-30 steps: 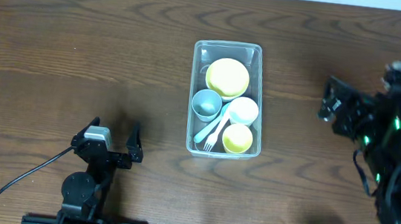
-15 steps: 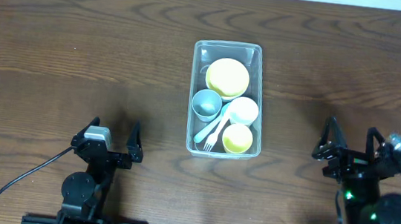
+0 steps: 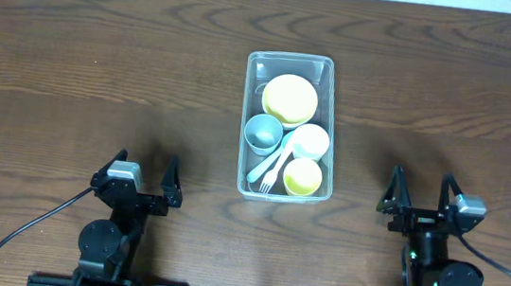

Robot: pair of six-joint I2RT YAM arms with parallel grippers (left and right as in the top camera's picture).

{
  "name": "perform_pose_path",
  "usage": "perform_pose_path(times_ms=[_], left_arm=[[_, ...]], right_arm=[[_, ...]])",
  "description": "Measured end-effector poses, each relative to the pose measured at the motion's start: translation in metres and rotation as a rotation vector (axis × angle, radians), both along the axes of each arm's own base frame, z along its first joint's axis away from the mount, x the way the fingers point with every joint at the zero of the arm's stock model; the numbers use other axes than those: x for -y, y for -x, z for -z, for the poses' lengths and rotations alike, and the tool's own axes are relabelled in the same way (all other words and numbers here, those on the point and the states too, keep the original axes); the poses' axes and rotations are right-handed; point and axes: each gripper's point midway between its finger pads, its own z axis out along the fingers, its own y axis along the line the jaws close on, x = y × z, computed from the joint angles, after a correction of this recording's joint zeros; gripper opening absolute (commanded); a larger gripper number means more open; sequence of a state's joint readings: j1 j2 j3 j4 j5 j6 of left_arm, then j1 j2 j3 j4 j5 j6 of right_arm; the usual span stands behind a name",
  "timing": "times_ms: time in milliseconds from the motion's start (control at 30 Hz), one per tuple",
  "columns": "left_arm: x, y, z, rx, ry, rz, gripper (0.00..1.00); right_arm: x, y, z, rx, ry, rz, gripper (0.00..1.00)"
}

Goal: Pack container

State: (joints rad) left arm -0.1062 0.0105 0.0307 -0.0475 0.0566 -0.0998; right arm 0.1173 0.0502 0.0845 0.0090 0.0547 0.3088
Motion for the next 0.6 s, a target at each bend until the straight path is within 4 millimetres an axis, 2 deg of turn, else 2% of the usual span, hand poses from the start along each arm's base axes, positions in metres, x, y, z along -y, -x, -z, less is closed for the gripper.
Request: perform_pose_path(times_ms=[333,400,533,600], left_arm=[[0.0,0.0,0.0,0.0,0.0,0.0,0.98],[0.0,0.0,0.0,0.0,0.0,0.0,0.98],[0.0,0.0,0.0,0.0,0.0,0.0,0.98],[0.0,0.0,0.0,0.0,0.0,0.0,0.98]], right_arm=[[0.004,0.0,0.008,0.002,0.007,0.014,0.99],[0.004,-0.001,0.015,-0.012,0.012,0.015,0.99],[0.003,-0.002,0.046,-0.11,0.048,0.012,0.99],[0.002,-0.002,0.048,-0.112,0.075,0.006,0.99]])
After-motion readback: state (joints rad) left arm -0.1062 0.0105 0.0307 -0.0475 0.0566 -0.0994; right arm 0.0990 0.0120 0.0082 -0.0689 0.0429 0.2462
